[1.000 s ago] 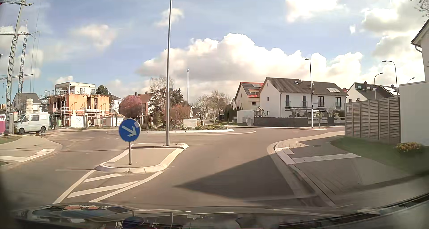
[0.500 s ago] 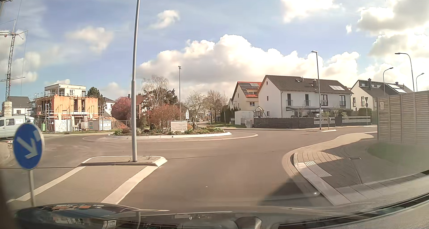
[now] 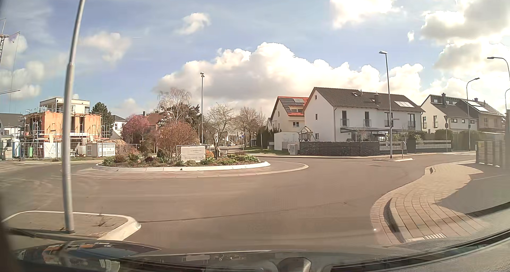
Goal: Follow the waypoints while adhering to traffic rules and regulations
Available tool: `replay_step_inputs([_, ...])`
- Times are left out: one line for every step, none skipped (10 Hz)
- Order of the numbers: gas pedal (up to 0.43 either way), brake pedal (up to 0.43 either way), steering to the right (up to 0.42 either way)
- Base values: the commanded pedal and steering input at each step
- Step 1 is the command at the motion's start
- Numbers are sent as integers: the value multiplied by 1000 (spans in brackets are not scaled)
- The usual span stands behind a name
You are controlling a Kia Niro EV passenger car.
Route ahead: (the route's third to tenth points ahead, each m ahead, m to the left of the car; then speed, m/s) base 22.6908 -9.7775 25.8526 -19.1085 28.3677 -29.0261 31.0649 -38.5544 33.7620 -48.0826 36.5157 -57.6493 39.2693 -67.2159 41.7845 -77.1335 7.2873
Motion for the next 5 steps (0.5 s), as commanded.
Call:
replay_step_inputs([39, 0, 48])
replay_step_inputs([47, 0, 61])
replay_step_inputs([59, 0, 82])
replay_step_inputs([79, 0, 105])
replay_step_inputs([79, 0, 126])
